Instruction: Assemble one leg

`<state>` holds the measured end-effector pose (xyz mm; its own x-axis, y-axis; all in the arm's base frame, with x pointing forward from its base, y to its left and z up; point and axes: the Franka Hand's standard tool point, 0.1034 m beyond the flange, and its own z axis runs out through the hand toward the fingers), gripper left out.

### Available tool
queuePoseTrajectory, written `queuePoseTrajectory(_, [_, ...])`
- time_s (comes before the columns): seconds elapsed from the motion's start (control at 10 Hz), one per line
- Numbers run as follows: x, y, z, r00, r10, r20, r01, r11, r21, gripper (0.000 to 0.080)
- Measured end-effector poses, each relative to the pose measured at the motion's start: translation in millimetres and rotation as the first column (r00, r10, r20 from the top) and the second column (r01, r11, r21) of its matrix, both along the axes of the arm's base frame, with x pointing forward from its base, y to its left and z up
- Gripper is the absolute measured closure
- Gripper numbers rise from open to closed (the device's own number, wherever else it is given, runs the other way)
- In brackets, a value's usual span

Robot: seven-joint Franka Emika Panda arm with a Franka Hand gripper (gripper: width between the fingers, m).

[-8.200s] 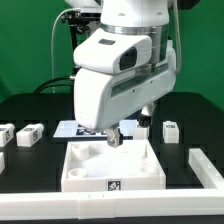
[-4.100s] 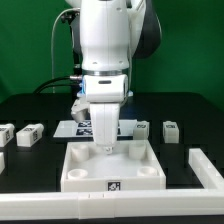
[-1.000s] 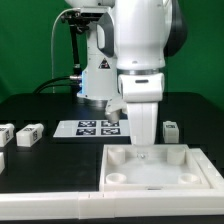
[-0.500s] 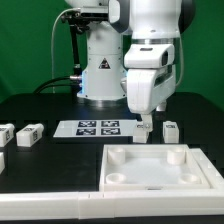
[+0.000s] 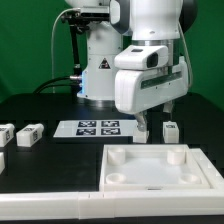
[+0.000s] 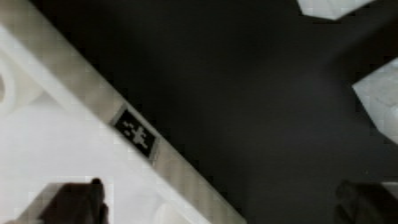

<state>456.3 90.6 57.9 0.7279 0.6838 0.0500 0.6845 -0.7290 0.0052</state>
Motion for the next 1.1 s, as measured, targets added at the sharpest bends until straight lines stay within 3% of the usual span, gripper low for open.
queuePoseTrajectory(0.2, [-6.4, 3.5, -2.7, 0.959, -0.283, -0.024, 0.283, 0.959, 0.024, 0.0151])
queuePoseTrajectory(0.6, [-31.2, 37.7, -9.0, 0.685, -0.722, -0.094, 0.727, 0.687, 0.022, 0.0151])
queuePoseTrajectory(0.8, [-36.8, 47.4, -11.3, 0.638, -0.763, -0.102, 0.769, 0.639, 0.025, 0.0151])
queuePoseTrajectory(1.1, [-37.2, 44.6, -11.4, 0.650, -0.749, -0.128, 0.754, 0.656, -0.013, 0.0151])
